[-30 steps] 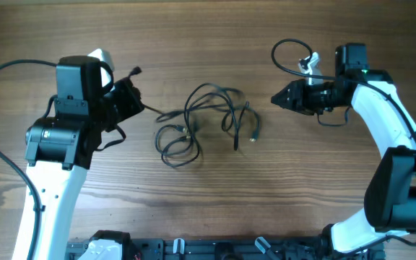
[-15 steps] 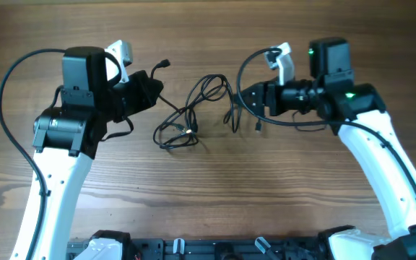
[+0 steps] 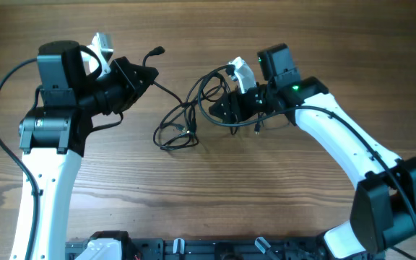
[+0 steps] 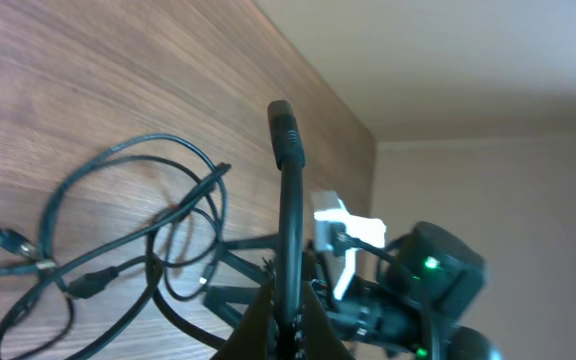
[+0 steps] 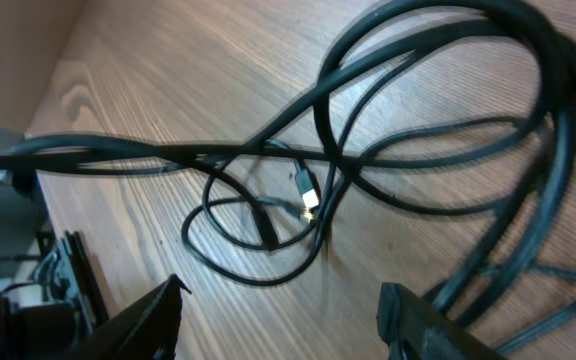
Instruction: Untangle cables
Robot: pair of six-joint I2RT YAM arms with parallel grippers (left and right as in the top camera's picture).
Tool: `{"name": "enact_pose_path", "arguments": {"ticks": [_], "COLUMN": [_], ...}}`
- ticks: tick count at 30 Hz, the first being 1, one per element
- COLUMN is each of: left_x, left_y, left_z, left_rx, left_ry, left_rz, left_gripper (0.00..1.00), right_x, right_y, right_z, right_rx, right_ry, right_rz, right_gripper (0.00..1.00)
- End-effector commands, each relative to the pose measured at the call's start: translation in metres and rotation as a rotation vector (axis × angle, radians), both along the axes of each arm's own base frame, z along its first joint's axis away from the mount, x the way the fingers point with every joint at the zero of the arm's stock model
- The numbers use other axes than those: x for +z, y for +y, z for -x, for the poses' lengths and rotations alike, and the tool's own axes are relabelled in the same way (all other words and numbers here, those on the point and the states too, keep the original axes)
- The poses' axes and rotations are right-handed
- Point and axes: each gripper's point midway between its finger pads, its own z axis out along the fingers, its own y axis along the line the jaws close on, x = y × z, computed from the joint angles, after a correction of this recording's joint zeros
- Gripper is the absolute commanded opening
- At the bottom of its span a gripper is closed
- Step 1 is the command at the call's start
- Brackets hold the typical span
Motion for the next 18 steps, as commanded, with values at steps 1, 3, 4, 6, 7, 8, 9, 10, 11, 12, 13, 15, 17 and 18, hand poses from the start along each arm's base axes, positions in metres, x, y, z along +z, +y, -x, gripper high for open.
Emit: {"name": "enact_pose_path", "arguments": {"ticks": [1,3,4,6,7,8,9,10,11,12,13,15,17,18], "left_x": [0.014,0.015,0.016,0.021,0.024,0.026,0.029,0.029,0.03,0.03,0.03,0.033,0.033,0.032], "left_y": [-0.005,-0.005,-0.006,-0.008,-0.009,-0.011,-0.012,-0.011,-0.011,-0.01,-0.009,-0.004,0.0,0.002], "left_z": [0.001,0.001,0.001,0.001,0.0,0.0,-0.001,-0.001,-0.001,-0.002,-0.002,-0.003,-0.003,-0.004], "left_rx": [0.015,0.03,0.033,0.029,0.021,0.011,0.005,0.009,0.019,0.027,0.036,0.036,0.044,0.045], "left_ry": [0.043,0.065,0.071,0.07,0.06,0.047,0.038,0.042,0.053,0.061,0.068,0.064,0.066,0.057], "left_rz": [0.105,0.131,0.147,0.175,0.18,0.186,0.189,0.196,0.208,0.216,0.224,0.243,0.247,0.238], "left_gripper": [0.04,0.04,0.04,0.04,0.04,0.04,0.04,0.04,0.04,0.04,0.04,0.04,0.04,0.04], "right_x": [0.001,0.004,0.006,0.003,0.0,-0.004,-0.009,-0.014,-0.019,-0.022,-0.023,-0.026,-0.026,-0.025], "right_y": [0.024,0.035,0.039,0.046,0.048,0.05,0.054,0.057,0.061,0.063,0.065,0.068,0.066,0.065], "right_z": [0.011,0.013,0.014,0.013,0.012,0.012,0.013,0.015,0.016,0.017,0.017,0.014,0.008,0.006], "right_rx": [0.109,0.135,0.144,0.145,0.137,0.132,0.141,0.146,0.147,0.149,0.153,0.131,0.09,0.077], "right_ry": [-0.029,-0.058,-0.07,-0.091,-0.086,-0.081,-0.075,-0.065,-0.049,-0.042,-0.045,-0.04,-0.031,-0.025], "right_rz": [-0.059,-0.072,-0.076,-0.063,-0.058,-0.051,-0.049,-0.046,-0.044,-0.044,-0.046,-0.047,-0.039,-0.043], "right_gripper": [0.64,0.63,0.61,0.57,0.57,0.57,0.56,0.55,0.54,0.53,0.52,0.46,0.34,0.27]}}
